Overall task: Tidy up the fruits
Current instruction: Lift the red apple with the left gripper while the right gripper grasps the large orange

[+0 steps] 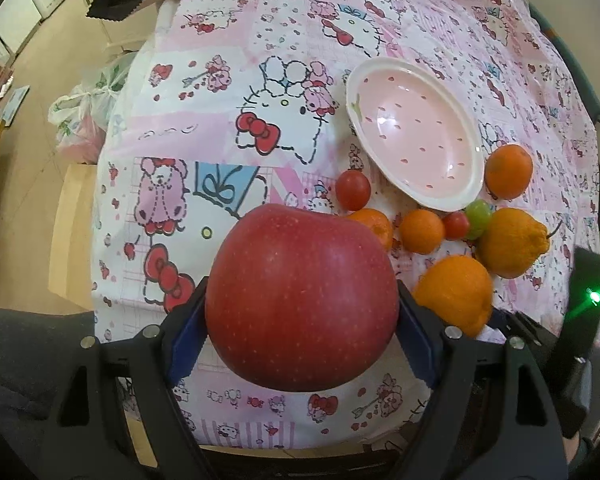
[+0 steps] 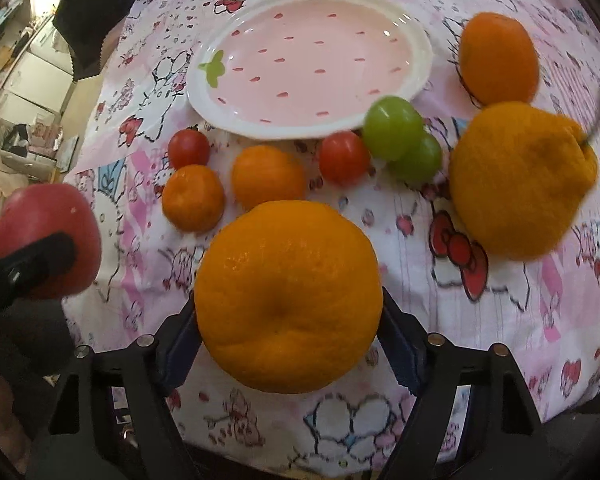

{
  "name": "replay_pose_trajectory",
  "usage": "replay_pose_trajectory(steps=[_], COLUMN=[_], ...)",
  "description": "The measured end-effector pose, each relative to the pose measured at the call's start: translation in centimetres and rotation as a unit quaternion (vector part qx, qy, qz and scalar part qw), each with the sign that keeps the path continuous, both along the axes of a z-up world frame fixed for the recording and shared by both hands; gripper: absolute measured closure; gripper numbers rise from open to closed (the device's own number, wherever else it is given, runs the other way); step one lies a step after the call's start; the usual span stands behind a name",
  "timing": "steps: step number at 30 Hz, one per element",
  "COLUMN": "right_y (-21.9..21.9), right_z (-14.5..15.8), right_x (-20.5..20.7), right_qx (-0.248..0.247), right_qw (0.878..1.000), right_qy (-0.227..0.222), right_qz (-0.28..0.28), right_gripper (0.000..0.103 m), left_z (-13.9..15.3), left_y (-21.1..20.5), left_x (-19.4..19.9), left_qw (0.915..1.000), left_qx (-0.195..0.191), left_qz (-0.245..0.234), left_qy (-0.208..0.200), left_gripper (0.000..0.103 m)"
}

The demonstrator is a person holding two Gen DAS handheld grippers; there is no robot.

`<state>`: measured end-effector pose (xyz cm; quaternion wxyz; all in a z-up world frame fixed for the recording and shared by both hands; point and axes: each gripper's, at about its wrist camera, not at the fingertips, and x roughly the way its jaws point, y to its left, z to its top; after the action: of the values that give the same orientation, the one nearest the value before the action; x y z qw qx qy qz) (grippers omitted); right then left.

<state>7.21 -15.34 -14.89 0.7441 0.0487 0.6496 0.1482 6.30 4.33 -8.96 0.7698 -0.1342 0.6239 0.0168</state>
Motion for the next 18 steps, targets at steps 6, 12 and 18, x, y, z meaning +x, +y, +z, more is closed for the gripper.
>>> replay_pose_trajectory(steps=[6,12,18], right_y=[-1.6,-2.7,-4.1], right_z=[1.2,2.6,5.4], right_x=[-1.7,-3.0,-3.0], right_qx=[0.025,0.056,0.108], right_qw=[1.0,0.998,0.99], right_qy=[-0.006,-0.022,-0.065], right_qz=[-0.016,-0.033,-0.058], right_gripper=[0.021,0.021,0.021], left_z=[0.0,0.3,1.6], left_y=[0.1,-0.1,-0.8], left_x=[-0.1,-0.2,-0.2], left_qw=[1.0,0.9999,0.999], left_qx=[0.0,-0.005,0.001], left_qz=[0.001,0.0,-0.018], left_qy=[-0.004,-0.014,-0.042], left_gripper=[0.023,0.023,0.023])
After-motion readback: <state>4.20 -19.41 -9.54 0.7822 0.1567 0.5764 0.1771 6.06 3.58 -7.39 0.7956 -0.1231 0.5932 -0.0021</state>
